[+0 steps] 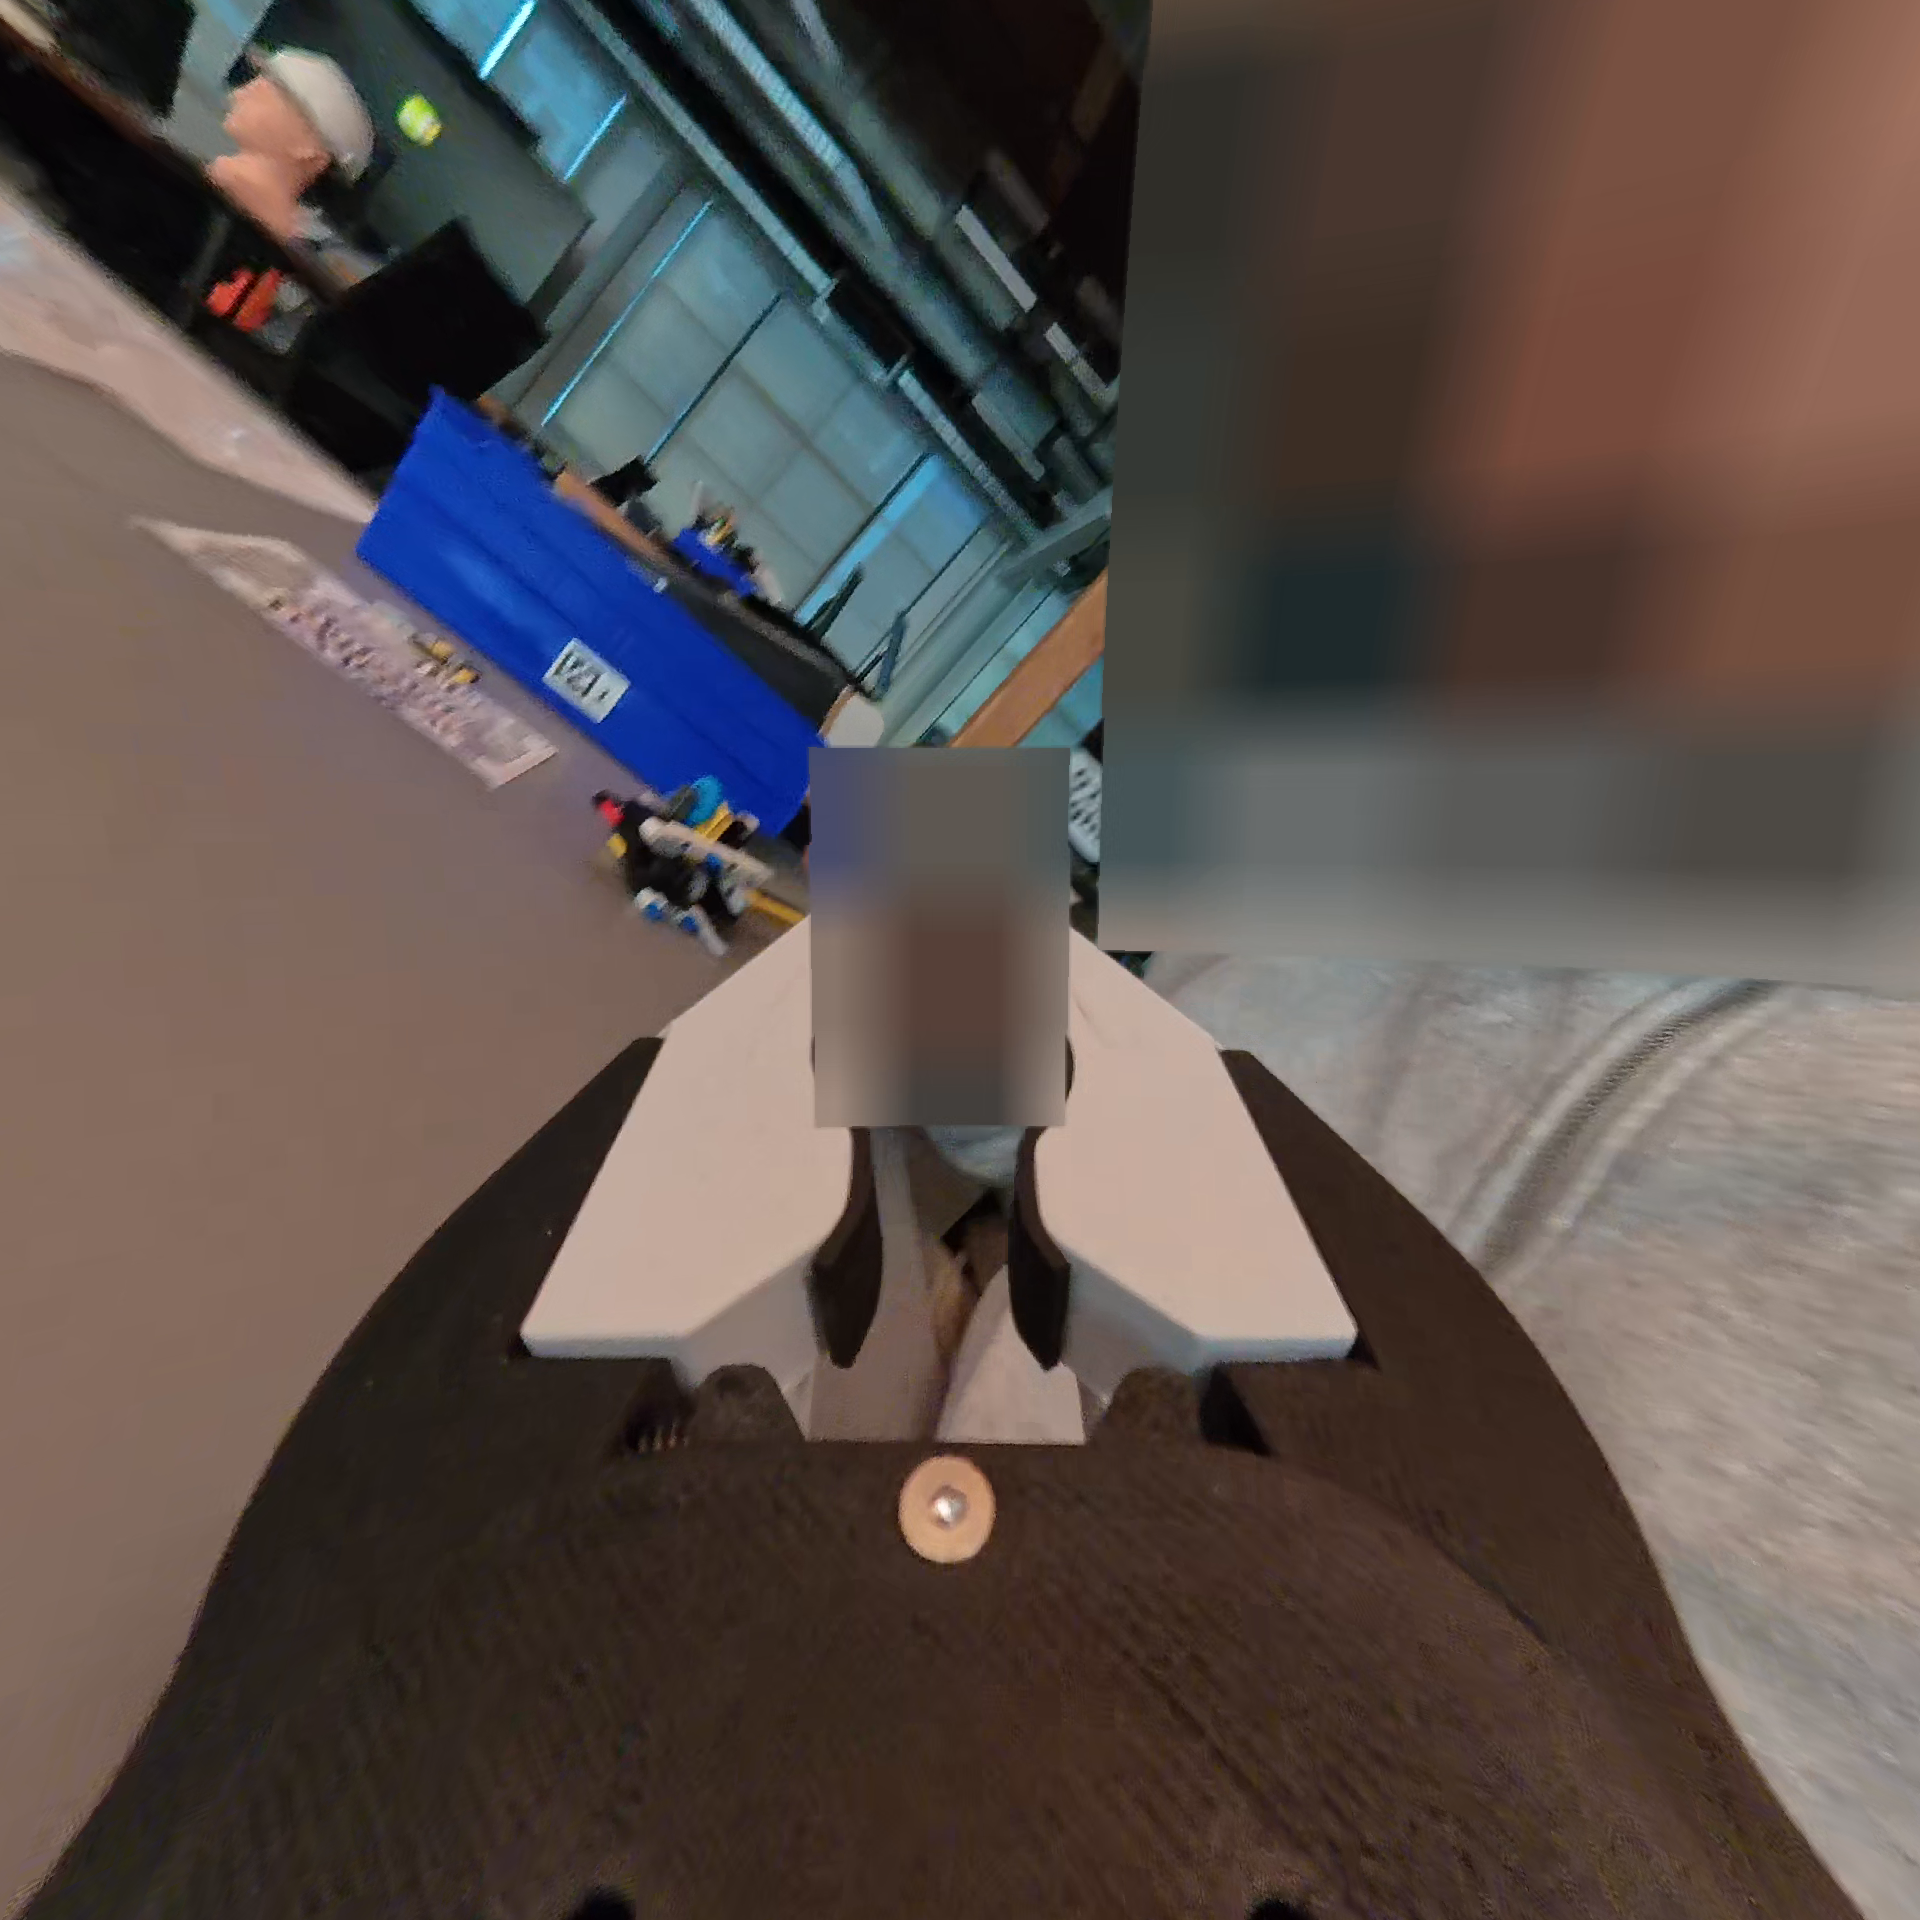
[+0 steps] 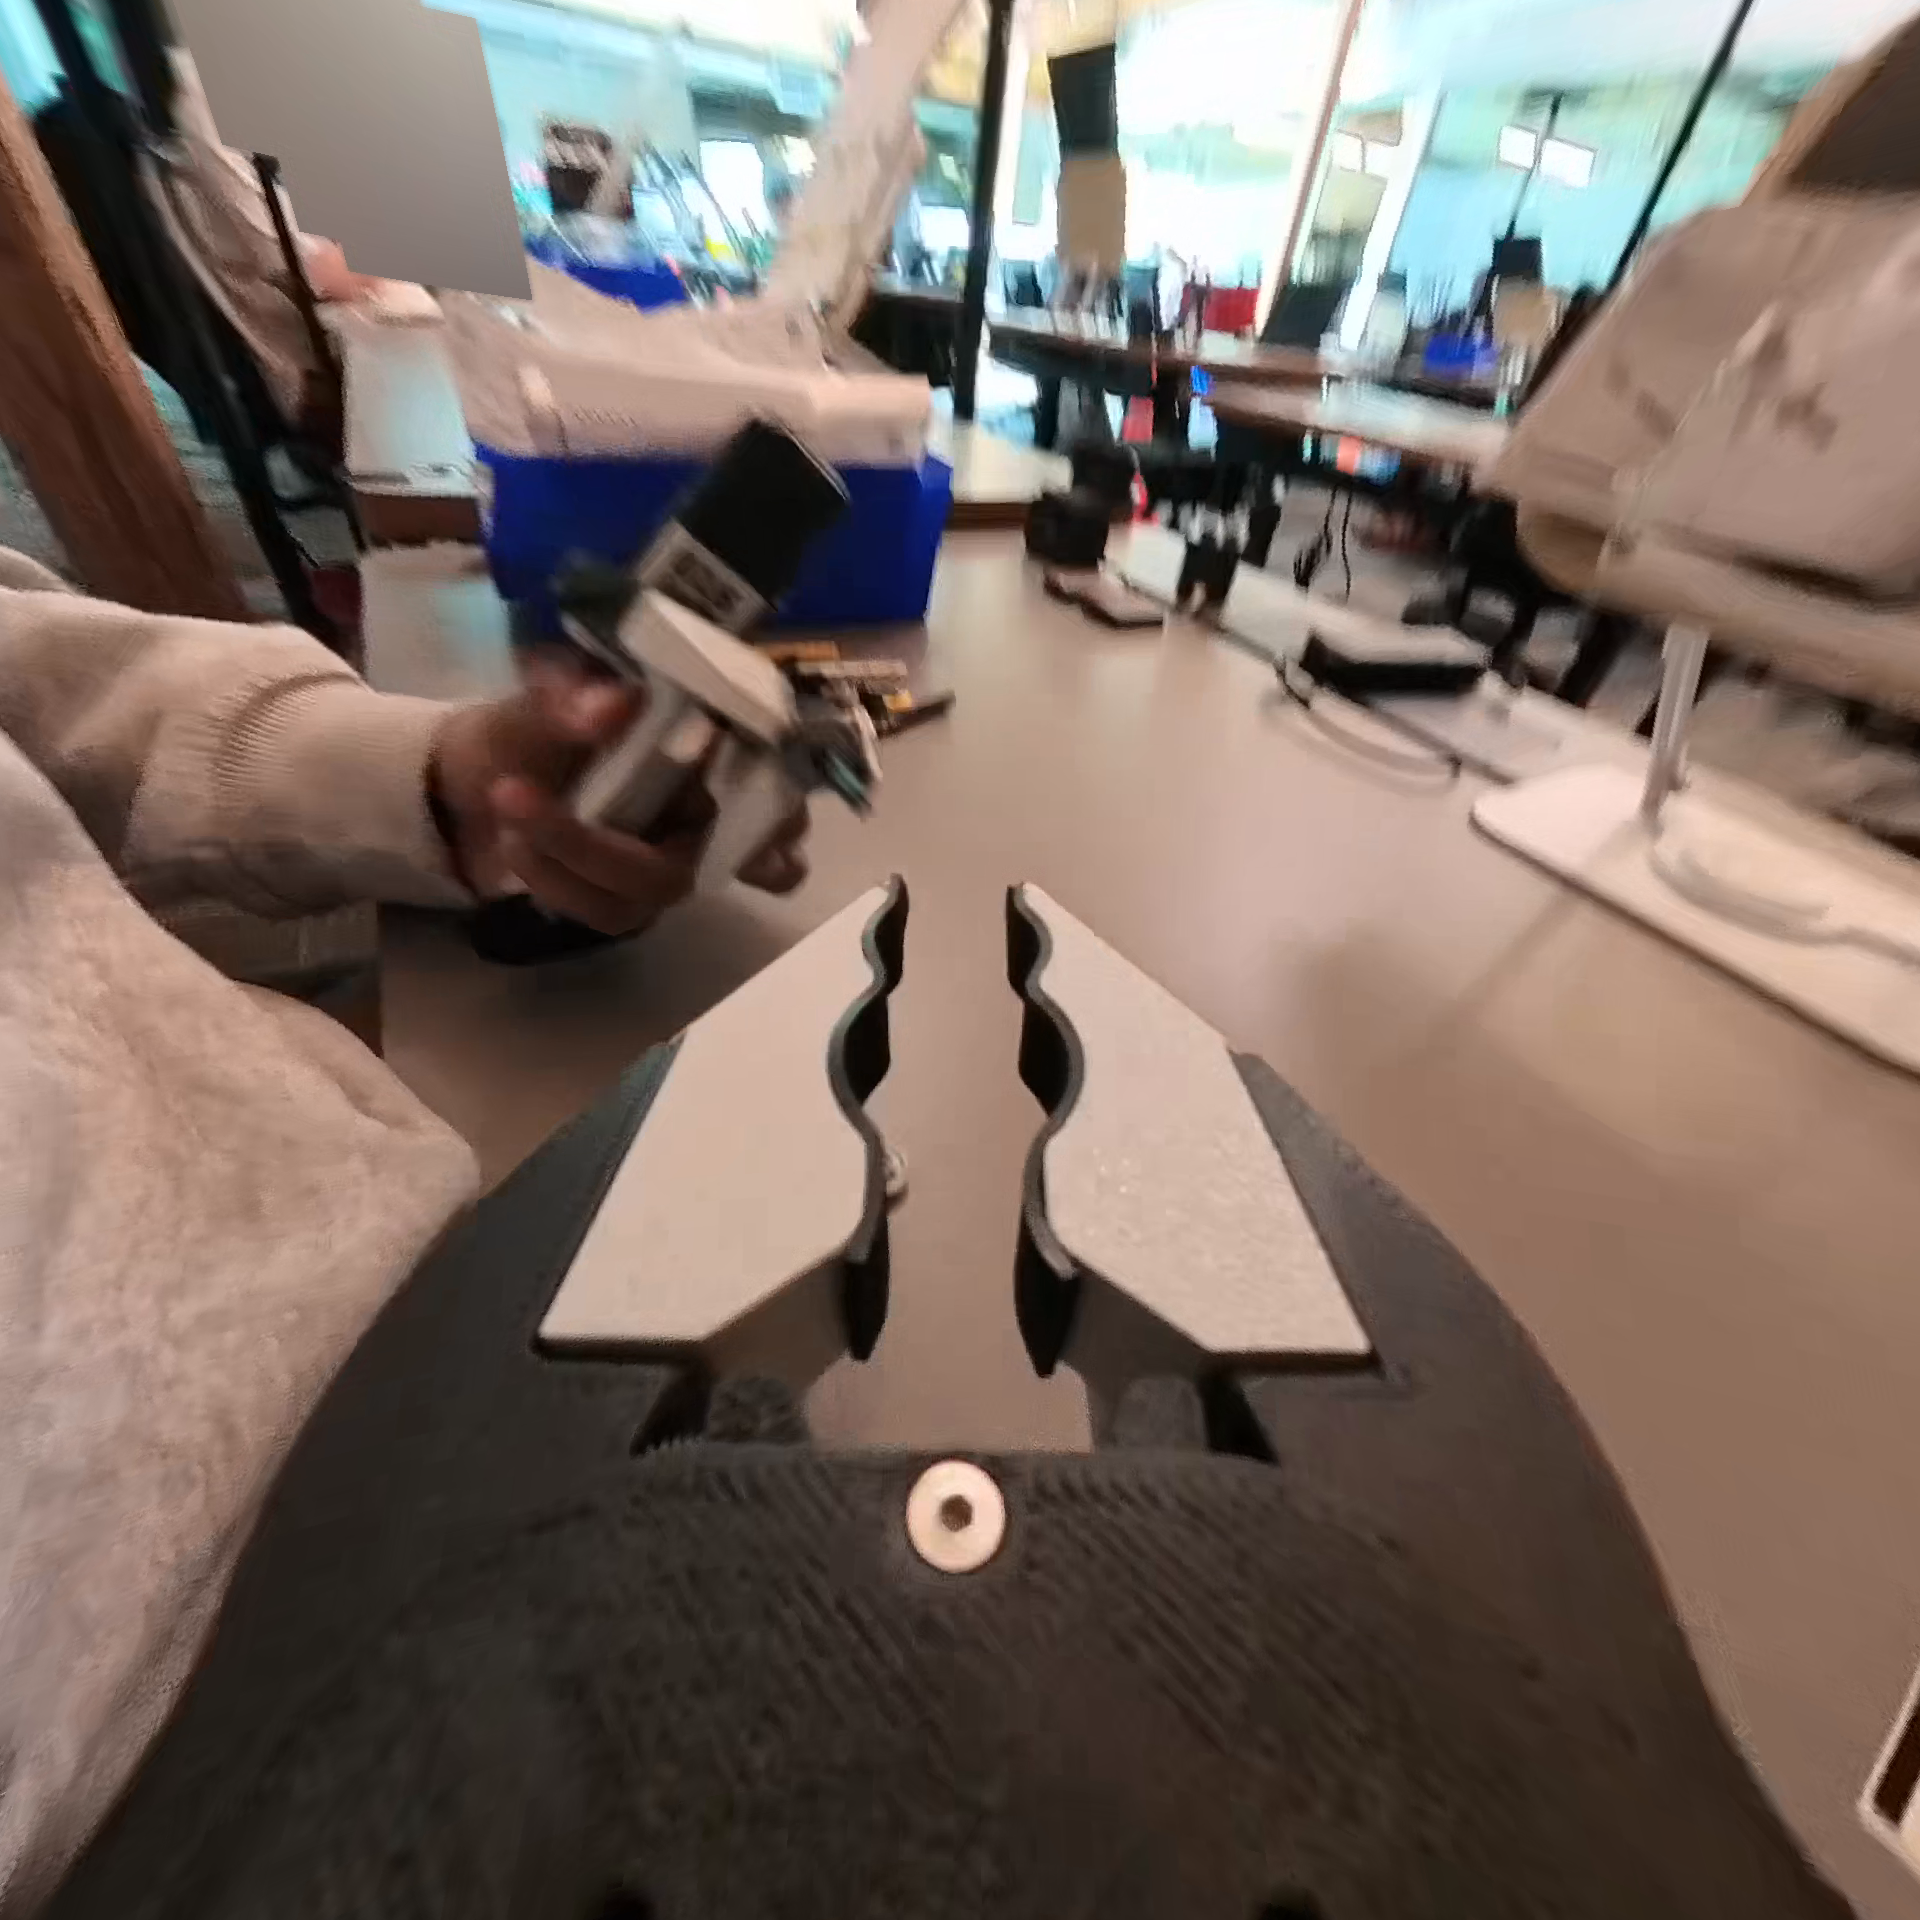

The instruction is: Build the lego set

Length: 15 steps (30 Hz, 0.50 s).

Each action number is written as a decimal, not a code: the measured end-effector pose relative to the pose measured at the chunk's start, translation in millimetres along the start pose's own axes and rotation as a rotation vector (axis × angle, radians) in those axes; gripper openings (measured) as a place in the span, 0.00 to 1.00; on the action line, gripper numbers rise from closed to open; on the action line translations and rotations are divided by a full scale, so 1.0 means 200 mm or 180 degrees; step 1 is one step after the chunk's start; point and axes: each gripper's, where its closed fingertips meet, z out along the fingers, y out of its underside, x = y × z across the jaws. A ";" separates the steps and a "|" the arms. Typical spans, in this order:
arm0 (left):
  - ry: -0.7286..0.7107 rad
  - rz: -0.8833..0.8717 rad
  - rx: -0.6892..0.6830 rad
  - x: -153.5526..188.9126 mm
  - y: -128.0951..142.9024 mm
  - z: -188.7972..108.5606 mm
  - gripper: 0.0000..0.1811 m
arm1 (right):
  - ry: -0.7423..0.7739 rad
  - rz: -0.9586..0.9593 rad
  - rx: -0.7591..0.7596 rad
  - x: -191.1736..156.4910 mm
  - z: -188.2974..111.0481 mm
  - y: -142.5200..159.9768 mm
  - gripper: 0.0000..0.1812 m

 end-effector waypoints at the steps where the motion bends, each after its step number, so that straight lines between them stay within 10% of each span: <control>1: -0.0081 0.0017 -0.0097 -0.02 0.03 0.01 0.08 | -0.0043 -0.0109 0.0141 -0.03 -0.02 -0.05 0.10; 15: -0.0518 -0.0017 -0.0529 -0.10 0.16 0.06 0.08 | -0.0024 -0.1152 -0.0522 -0.16 0.07 0.11 0.01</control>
